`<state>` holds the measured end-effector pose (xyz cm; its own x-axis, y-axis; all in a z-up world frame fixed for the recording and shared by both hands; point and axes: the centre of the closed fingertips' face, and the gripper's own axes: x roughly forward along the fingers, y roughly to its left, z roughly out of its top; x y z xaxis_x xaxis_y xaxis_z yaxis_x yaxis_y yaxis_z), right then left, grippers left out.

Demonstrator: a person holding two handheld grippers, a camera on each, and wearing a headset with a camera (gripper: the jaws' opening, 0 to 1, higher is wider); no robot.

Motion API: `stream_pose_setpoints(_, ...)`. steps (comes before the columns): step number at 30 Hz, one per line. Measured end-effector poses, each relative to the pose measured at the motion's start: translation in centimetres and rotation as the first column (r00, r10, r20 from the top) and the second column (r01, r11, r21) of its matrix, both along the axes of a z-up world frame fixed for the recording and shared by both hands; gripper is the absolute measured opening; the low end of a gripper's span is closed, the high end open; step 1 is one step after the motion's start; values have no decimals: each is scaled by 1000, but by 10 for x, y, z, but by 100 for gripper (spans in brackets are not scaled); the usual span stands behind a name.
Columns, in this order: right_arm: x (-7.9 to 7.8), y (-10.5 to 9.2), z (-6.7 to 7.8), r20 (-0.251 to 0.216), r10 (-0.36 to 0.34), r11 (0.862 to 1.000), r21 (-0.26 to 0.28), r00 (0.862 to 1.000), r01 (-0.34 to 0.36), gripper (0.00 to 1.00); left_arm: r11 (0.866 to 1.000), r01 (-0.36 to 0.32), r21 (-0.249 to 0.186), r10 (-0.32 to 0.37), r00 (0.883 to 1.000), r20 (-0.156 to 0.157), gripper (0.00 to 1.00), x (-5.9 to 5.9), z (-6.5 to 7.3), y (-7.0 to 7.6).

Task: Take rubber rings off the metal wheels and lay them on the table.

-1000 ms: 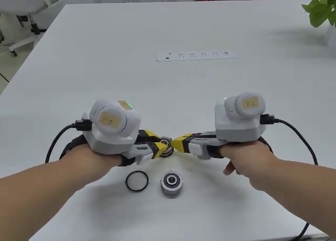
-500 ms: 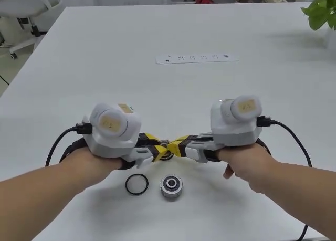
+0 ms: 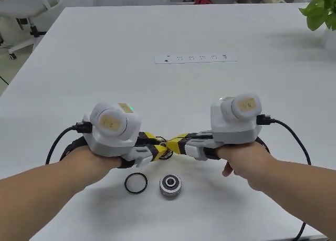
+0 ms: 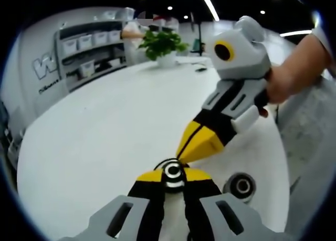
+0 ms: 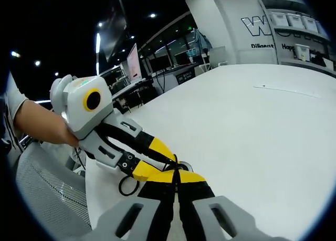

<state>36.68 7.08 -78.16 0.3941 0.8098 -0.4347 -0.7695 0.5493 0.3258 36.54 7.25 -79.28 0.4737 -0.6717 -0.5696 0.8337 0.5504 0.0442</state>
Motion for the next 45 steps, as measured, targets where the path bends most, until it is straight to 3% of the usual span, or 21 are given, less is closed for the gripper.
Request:
stream_pose_setpoints(7, 1, -1, 5, -5, -12, 1000, 22, 1000, 12, 0, 1000, 28, 7, -28, 999, 20, 16, -2, 5, 2)
stream_pose_setpoints(12, 3, -2, 8, -8, -18, 999, 37, 1000, 19, 0, 998, 34, -45, -33, 999, 18, 21, -7, 19, 3)
stream_pose_setpoints(26, -9, 9, 27, -16, 0, 996, 84, 1000, 2, 0, 993, 37, -115, -33, 999, 35, 33, -21, 48, 23)
stream_pose_setpoints(35, -15, 18, 28, -34, 29, 994, 106, 999, -25, 0, 992, 37, -124, -30, 998, 59, 43, -30, 57, 40)
stream_pose_setpoints(45, -21, 30, 21, -62, 64, 993, 105, 996, -57, 0, 990, 28, -138, -21, 999, 49, 52, -40, 56, 57)
